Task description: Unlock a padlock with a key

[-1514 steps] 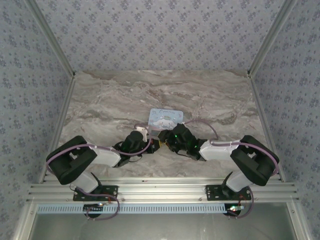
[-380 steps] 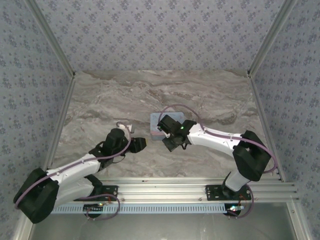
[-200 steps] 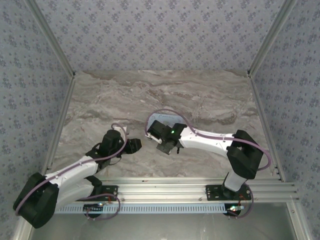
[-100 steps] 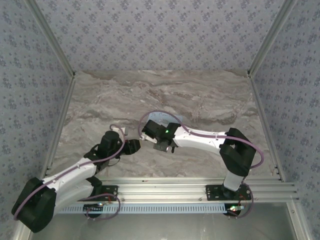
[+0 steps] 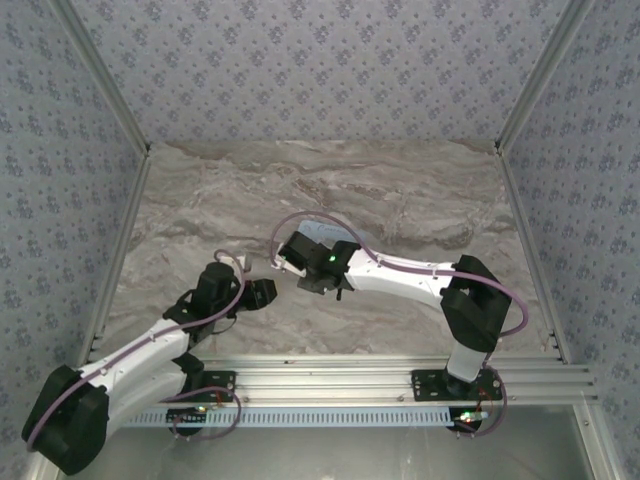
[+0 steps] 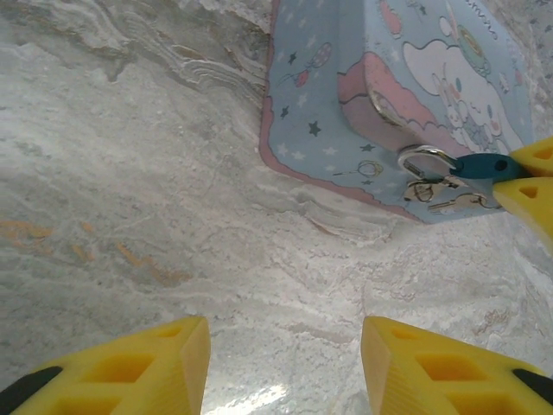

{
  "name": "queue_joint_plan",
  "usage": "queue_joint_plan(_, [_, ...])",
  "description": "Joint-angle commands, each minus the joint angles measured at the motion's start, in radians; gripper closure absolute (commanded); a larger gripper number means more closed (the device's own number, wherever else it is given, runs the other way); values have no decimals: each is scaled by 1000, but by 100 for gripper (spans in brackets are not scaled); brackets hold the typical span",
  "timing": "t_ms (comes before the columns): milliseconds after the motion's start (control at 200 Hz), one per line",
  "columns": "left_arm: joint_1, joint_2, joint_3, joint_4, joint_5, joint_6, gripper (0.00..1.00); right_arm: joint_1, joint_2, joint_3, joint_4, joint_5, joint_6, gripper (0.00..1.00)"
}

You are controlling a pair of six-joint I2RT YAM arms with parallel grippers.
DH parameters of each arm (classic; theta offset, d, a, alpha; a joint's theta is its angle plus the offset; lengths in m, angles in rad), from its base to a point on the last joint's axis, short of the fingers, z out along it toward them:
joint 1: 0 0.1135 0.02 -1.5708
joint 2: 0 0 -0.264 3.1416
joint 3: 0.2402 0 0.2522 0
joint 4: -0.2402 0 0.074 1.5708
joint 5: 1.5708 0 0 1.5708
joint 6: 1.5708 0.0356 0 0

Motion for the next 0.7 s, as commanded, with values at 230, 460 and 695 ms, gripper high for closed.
queue_joint_plan(230, [89,-237,66,-382,-202,-15,16,38,54,145,152,-146,293,100])
queue_joint_plan(460, [128,-461,79,-575,-318,-54,2,31,318,451,77,-116,516,100])
queue_joint_plan(695, [134,-507,75,-641,-329,-75,2,-32,531,708,32,-163,633,96])
